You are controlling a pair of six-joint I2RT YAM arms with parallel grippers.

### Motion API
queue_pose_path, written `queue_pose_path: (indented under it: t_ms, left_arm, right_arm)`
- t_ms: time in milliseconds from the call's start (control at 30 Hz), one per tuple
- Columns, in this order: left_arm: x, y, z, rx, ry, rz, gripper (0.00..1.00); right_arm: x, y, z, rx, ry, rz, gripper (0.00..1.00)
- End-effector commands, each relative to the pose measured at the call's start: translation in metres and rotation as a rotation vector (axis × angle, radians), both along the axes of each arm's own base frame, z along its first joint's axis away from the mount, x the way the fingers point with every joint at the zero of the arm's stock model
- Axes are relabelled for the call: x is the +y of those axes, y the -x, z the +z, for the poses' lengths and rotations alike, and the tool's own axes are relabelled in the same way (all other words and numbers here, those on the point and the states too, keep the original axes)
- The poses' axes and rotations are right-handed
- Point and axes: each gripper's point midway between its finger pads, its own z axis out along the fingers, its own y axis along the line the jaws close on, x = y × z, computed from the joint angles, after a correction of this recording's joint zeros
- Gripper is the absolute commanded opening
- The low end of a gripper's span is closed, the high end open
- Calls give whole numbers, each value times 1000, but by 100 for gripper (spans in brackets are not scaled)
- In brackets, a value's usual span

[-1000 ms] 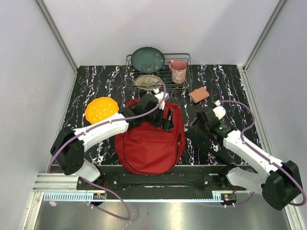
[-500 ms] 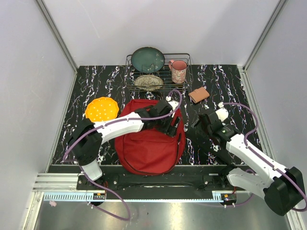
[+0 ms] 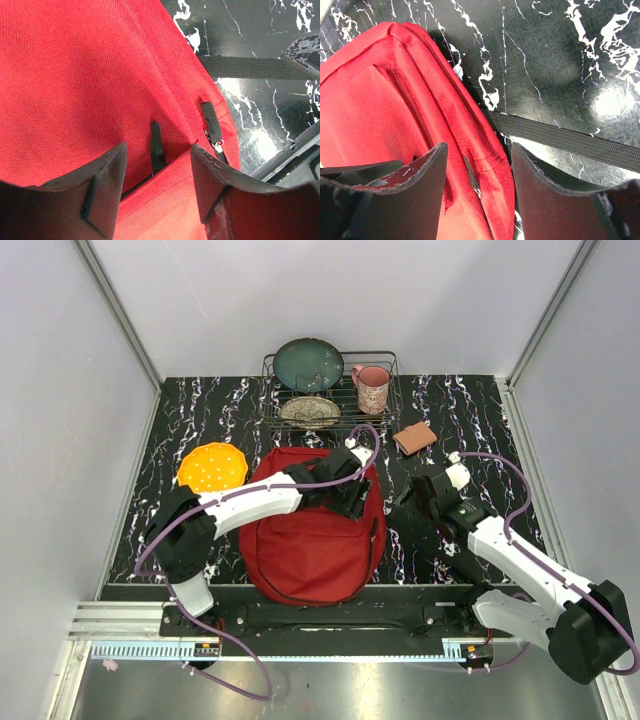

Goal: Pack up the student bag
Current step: Unzip the student bag at the center of the board.

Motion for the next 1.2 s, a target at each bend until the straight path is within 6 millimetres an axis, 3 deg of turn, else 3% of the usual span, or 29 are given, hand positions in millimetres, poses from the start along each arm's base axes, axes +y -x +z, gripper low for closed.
queue_pose_path:
  t_ms: [0,300,633,767,867,933,1167]
  left_arm:
    - [-12,-12,12,-36,34,23,55]
    - [-9,-15,1,-32,7,42,40]
    - [-7,-18,-9,-30,-25,55,35]
    - [-7,-16,-11,-25,-29,52,21]
    - [-6,-16,-12,-27,-30,52,5]
    - [-5,-16,-12,-30,-30,54,0]
    - [1,-14,-4,-52,-18,61,0]
  right_arm:
    - [3,-7,7,-28,-7,12,59]
    - [8,-8,4,-21,-17,35,59]
    - [17,-11,4,-13,-24,79,59]
    - [25,-12,4,-7,-53,98,59]
    - [34,-12,4,-7,-96,118,59]
    - [45,-13,4,-8,-143,148,59]
    - [84,-18,-7,44,-276,246,59]
